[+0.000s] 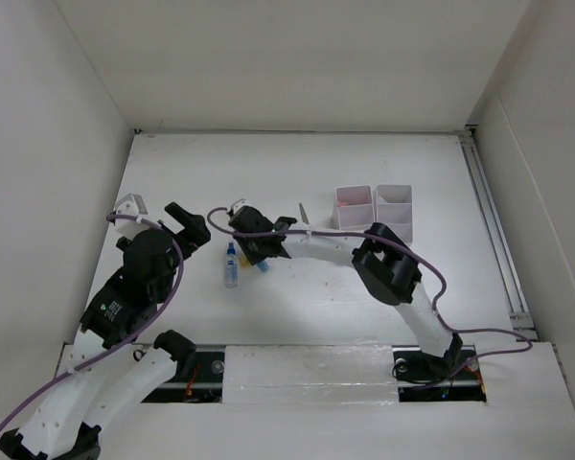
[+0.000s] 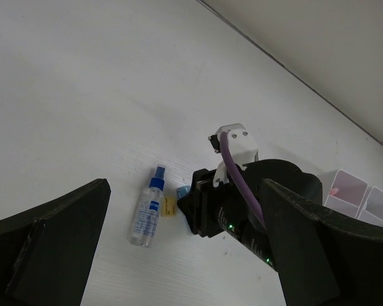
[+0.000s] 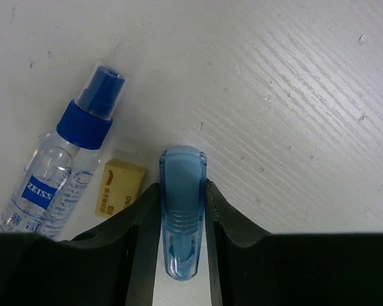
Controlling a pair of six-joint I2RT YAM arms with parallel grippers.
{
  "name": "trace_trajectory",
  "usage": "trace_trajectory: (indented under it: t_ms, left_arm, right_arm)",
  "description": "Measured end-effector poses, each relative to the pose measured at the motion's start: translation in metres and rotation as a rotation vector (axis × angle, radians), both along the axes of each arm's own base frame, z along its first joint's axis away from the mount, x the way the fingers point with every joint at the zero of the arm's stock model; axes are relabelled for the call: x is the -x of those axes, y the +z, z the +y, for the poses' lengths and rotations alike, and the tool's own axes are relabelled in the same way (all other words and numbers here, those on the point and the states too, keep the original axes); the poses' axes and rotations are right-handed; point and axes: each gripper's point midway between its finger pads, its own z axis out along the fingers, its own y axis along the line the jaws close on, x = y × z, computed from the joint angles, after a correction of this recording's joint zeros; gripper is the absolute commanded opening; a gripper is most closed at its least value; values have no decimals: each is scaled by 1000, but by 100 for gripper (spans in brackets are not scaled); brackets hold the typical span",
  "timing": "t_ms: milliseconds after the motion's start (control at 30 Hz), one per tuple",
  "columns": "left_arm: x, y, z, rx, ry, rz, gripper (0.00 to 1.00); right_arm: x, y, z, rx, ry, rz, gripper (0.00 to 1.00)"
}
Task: Sort the stationery into containers
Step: Pick up the stationery from the center of the board, then place the stationery in the storage box.
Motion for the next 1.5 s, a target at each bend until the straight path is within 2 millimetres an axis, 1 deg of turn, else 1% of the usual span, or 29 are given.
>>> trace_trajectory:
  t_ms: [100, 167, 233, 267, 333, 433, 467, 500, 533, 567, 600, 633, 667, 700, 767, 833, 867, 933, 1000, 1033, 1100, 1200, 1300, 1400, 1500]
  left_arm:
    - [0, 0, 0, 0, 0, 0, 100]
    - [0, 0, 0, 1, 0, -1, 100]
    - [0, 1, 0, 2, -1, -3, 100]
    - [1, 1, 0, 3, -1, -4, 100]
    - [1, 1, 0, 4, -2, -5, 100]
    - [1, 1, 0, 6, -6, -6, 100]
    - [1, 1, -1, 7, -8, -6, 100]
    - [1, 2, -1, 7, -9, -6, 100]
    - [1, 2, -1, 8, -11, -6, 100]
    - [1, 2, -2, 10, -12, -8, 100]
    - [1, 2, -3, 12, -14, -9, 100]
    - [0, 3, -3, 12, -16, -11, 100]
    - [0, 3, -3, 11, -17, -12, 100]
    - [0, 3, -3, 10, -18, -12, 100]
    - [0, 4, -4, 12, -21, -17, 100]
    - [-1, 5, -5, 13, -24, -20, 100]
    - [-1, 6, -5, 13, -27, -22, 100]
    - [-3, 6, -7, 12, -32, -23, 100]
    - [-4, 5, -8, 7, -37, -20, 100]
    - [-5, 4, -9, 4, -41, -15, 100]
    - [-8, 1, -11, -5, -45, -1, 100]
    - [-11, -4, -14, -18, -50, 20, 100]
    - [-11, -5, -15, -20, -56, 26, 100]
    - [-11, -7, -16, -20, -60, 27, 100]
    - [-10, -6, -15, -19, -61, 24, 100]
  right_arm:
    - [4, 3, -6, -28, 43, 22, 0]
    - [11, 8, -19, -70, 84, 51, 0]
    - [17, 26, -38, -127, 126, 74, 0]
    - [16, 42, -47, -177, 150, 71, 0]
    - [6, 89, -64, -284, 199, 6, 0]
    - [-15, 182, -86, -432, 291, -205, 0]
    - [-16, 208, -91, -465, 332, -277, 0]
    - [-13, 237, -96, -498, 389, -359, 0]
    - [-9, 255, -101, -512, 434, -417, 0]
    - [-6, 268, -108, -517, 478, -466, 0]
    - [-4, 276, -114, -517, 514, -499, 0]
    - [-5, 280, -121, -513, 544, -521, 0]
    - [-11, 280, -129, -496, 556, -535, 0]
    - [-18, 274, -139, -473, 557, -531, 0]
    - [-34, 251, -160, -413, 538, -482, 0]
    - [-49, 223, -182, -350, 500, -416, 0]
    - [-52, 208, -189, -322, 491, -376, 0]
    - [-50, 184, -198, -280, 491, -304, 0]
    - [-45, 171, -202, -257, 505, -257, 0]
    - [-43, 169, -203, -253, 510, -247, 0]
    - [-40, 175, -207, -253, 519, -264, 0]
    - [-33, 191, -219, -237, 517, -329, 0]
    - [-29, 206, -229, -181, 489, -399, 0]
    - [-26, 216, -229, -131, 484, -450, 0]
    - [-26, 217, -231, -79, 476, -477, 0]
